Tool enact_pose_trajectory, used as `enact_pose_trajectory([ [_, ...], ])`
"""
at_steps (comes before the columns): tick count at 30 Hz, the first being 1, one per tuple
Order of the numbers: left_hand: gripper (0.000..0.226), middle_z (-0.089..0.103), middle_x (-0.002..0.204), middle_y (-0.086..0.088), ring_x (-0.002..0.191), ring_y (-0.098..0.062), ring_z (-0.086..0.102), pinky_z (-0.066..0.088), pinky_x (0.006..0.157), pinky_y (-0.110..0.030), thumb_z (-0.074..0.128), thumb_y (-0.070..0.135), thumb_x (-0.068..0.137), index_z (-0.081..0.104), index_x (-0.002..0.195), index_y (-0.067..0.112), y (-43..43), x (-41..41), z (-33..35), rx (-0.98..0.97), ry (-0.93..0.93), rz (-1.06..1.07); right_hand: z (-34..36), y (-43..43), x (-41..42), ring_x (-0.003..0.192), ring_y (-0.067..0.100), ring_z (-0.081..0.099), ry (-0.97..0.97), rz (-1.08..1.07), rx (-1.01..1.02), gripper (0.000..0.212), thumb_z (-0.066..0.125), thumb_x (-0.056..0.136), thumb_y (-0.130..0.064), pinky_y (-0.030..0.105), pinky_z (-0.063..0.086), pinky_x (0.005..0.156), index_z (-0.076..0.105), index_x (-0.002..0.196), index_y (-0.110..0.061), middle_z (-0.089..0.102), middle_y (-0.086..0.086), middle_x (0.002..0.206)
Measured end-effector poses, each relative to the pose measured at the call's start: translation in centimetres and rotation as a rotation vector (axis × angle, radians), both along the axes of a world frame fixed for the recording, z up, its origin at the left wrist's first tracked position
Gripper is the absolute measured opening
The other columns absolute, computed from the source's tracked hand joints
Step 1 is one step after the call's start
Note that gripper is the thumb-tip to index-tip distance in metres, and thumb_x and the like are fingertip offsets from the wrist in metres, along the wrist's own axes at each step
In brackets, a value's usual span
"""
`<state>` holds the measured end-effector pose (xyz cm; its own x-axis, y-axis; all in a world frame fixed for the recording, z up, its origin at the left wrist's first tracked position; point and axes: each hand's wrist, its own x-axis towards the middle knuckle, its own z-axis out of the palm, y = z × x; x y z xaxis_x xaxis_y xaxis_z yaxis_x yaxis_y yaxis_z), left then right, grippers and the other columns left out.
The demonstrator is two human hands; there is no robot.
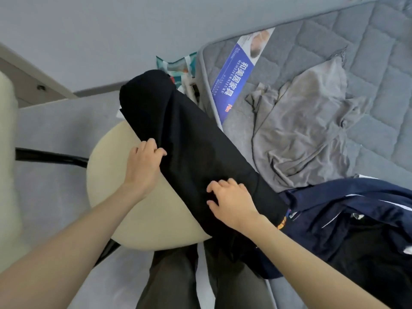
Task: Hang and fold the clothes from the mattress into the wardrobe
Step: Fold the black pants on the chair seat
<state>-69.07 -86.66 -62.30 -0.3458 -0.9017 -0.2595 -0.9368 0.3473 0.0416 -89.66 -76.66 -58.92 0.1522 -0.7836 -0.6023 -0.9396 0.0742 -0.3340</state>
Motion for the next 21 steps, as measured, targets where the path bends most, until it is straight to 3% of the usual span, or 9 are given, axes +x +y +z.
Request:
enact_pose_trajectory([
  [2, 0.042, 0.053, 0.107, -0.011, 0.094, -0.029, 0.053, 0.042, 0.082, -0.039, 0.063, -0.005, 0.077, 0.064, 0.116, 0.010, -0.7, -0.4, -0.5, -0.138, 0.096, -0.048, -0.5, -0.4, -0.1, 0.135, 0.029, 0.028, 0.044, -0.031, -0.167, 0.054, 0.055, 0.091, -0.041, 0.048, 0.028, 0.108, 0.036, 0.140, -0.031, 0.034, 0.002, 0.147],
  [4, 0.045, 0.046, 0.136, -0.012, 0.125, -0.030, 0.044, 0.037, 0.103, -0.044, 0.058, 0.006, 0.086, 0.055, 0.129, 0.017, -2.4, -1.7, -0.6, -0.171, 0.120, -0.112, -1.1, -1.1, -0.5, 0.143, 0.037, 0.003, 0.061, -0.028, -0.056, 0.081, 0.061, 0.085, -0.048, 0.063, 0.013, 0.111, 0.010, 0.148, -0.044, 0.000, 0.001, 0.159],
  [6, 0.051, 0.022, 0.156, -0.007, 0.144, -0.031, 0.017, 0.020, 0.115, -0.051, 0.050, 0.016, 0.094, 0.039, 0.143, 0.026, -4.7, -3.0, -0.8, -0.107, 0.086, -0.074, -2.1, -1.1, -0.9, 0.141, 0.045, -0.019, 0.143, 0.047, 0.099, 0.108, 0.070, 0.077, -0.052, 0.073, 0.008, 0.105, -0.015, 0.144, -0.051, -0.030, -0.003, 0.154],
  [9, 0.056, -0.007, 0.160, 0.000, 0.145, -0.037, -0.010, 0.004, 0.114, -0.059, 0.039, 0.030, 0.100, 0.015, 0.150, 0.036, -7.6, -3.7, -1.9, 0.031, -0.056, -0.007, -3.2, -0.6, -1.4, 0.134, 0.047, -0.034, 0.241, 0.050, 0.241, 0.128, 0.079, 0.069, -0.049, 0.079, 0.015, 0.098, -0.030, 0.136, -0.055, -0.048, -0.007, 0.143],
  [12, 0.054, -0.002, 0.160, 0.001, 0.144, -0.042, -0.004, 0.004, 0.112, -0.062, 0.034, 0.033, 0.101, 0.010, 0.150, 0.039, -8.8, -3.4, -2.5, 0.094, -0.077, 0.047, -2.9, -1.3, -0.9, 0.139, 0.048, -0.021, 0.277, -0.020, 0.333, 0.123, 0.080, 0.072, -0.037, 0.076, 0.018, 0.101, -0.021, 0.141, -0.054, -0.034, -0.004, 0.151],
  [14, 0.049, 0.025, 0.154, -0.003, 0.139, -0.038, 0.021, 0.013, 0.113, -0.059, 0.037, 0.029, 0.101, 0.025, 0.148, 0.031, -9.4, -3.3, -1.9, -0.011, 0.026, 0.106, -2.1, -3.1, -0.1, 0.139, 0.044, 0.014, 0.356, 0.018, 0.246, 0.095, 0.074, 0.078, -0.035, 0.070, 0.016, 0.107, 0.009, 0.148, -0.043, 0.009, 0.005, 0.153],
  [16, 0.044, 0.041, 0.141, -0.006, 0.128, -0.031, 0.037, 0.023, 0.113, -0.052, 0.041, 0.024, 0.100, 0.036, 0.143, 0.023, -10.4, -3.0, -1.2, -0.122, 0.125, 0.115, -1.4, -5.6, 0.4, 0.128, 0.031, 0.036, 0.303, -0.069, 0.093, 0.058, 0.062, 0.087, -0.041, 0.055, 0.027, 0.109, 0.037, 0.138, -0.030, 0.038, 0.003, 0.137],
  [18, 0.044, 0.039, 0.141, -0.009, 0.128, -0.030, 0.036, 0.026, 0.112, -0.049, 0.044, 0.023, 0.099, 0.038, 0.142, 0.020, -11.7, -2.8, -1.0, -0.154, 0.175, 0.044, -1.4, -8.0, 0.8, 0.123, 0.024, 0.041, 0.164, -0.209, -0.043, 0.043, 0.055, 0.092, -0.035, 0.040, 0.041, 0.097, 0.044, 0.132, -0.023, 0.043, 0.002, 0.132],
  [21, 0.049, 0.022, 0.153, -0.015, 0.141, -0.035, 0.019, 0.016, 0.116, -0.054, 0.043, 0.025, 0.099, 0.030, 0.146, 0.022, -14.0, -3.0, -1.0, -0.105, 0.215, 0.062, -2.5, -11.8, 2.0, 0.126, 0.022, 0.039, -0.047, -0.387, -0.160, 0.050, 0.054, 0.092, -0.025, 0.032, 0.044, 0.086, 0.037, 0.139, -0.023, 0.037, 0.001, 0.140],
])
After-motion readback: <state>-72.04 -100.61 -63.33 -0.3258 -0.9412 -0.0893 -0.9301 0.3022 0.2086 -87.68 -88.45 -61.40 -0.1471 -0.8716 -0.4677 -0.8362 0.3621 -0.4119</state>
